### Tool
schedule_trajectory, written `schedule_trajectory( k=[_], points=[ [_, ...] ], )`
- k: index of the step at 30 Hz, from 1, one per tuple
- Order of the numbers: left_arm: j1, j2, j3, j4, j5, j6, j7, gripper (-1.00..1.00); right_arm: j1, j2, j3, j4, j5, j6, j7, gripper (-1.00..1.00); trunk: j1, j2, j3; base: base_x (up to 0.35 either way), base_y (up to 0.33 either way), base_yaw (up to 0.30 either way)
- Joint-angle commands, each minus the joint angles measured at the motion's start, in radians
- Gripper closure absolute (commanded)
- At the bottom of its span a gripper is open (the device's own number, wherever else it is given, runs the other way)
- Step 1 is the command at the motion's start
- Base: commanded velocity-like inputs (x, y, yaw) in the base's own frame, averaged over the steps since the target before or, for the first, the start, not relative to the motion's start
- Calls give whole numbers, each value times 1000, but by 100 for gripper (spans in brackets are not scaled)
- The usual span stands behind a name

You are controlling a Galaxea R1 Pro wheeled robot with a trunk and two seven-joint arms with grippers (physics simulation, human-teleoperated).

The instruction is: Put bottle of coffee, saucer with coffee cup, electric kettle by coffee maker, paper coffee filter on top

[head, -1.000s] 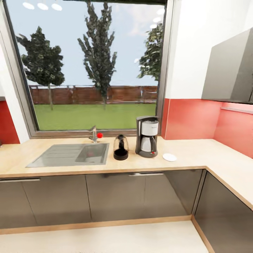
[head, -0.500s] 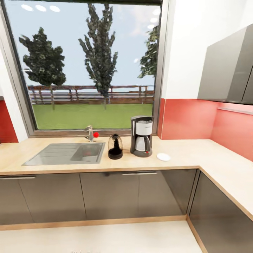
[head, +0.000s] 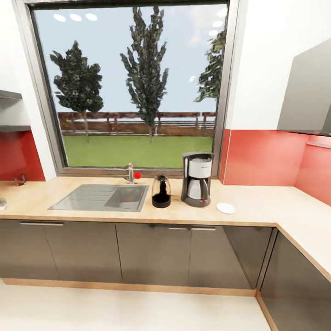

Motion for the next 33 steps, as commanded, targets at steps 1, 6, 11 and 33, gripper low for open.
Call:
schedule_trajectory(
  k=[1, 6, 11, 33],
  points=[
    [0, 0, -8, 1, 11, -3, -2, -100, -1, 0, 3, 3, -12, -5, 10, 100, 0, -1, 0, 0, -1, 26],
    [0, 0, -8, 1, 11, -3, -2, -100, -1, -1, 3, 3, -12, -5, 10, 100, 0, -1, 0, 96, 0, 9],
    [0, -1, -10, 1, 5, -4, -2, -100, -1, -1, 3, 3, -12, -5, 10, 100, 0, -1, 0, 302, 0, 0],
    [0, -1, -11, 16, 1, -4, -2, -100, -1, -1, 3, 3, -12, -1, 11, 100, 0, -1, 13, 232, -112, -126]
  ],
)
